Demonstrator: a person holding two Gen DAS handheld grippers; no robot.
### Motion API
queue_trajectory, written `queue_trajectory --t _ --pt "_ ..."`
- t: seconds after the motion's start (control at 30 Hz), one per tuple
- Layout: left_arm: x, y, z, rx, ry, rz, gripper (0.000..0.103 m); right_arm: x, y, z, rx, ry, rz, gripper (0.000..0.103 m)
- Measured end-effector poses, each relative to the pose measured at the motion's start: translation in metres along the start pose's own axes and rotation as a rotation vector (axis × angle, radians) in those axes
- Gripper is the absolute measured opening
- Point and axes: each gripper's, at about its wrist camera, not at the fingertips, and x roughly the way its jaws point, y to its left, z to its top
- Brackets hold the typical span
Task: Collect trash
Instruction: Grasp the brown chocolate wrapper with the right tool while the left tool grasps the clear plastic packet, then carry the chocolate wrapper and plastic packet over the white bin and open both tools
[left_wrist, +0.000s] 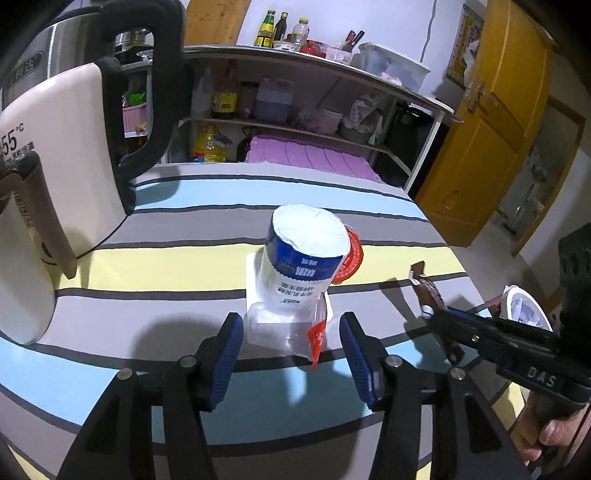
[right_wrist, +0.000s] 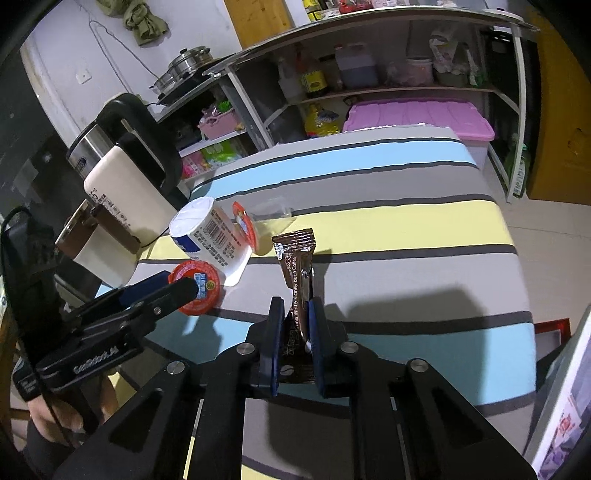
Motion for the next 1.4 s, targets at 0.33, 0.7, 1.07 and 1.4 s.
queue_trajectory --t 0.33,0.7,1.07,1.4 --pt "0.000 -0.010 0.000 0.012 -0.011 0.015 0.041 -0.019 -0.008 -0.006 0.007 -0.025 -0.002 0.014" --pt "-0.049 -0.042 -0.017 0.027 -0.074 -0.006 0.041 -0.057 -0.009 -0.022 -0.011 -0.060 -0.016 0.014" --pt "-0.112 -0.086 -0.038 0.059 -0.145 -0.070 0.041 -0.117 -0.008 -0.046 -0.027 -0.118 -0.033 0.014" --pt "-0.146 -0.119 -0.056 0.090 -0.162 -0.106 0.041 -0.166 -0.011 -0.069 -0.019 -0.174 -0.055 0.014"
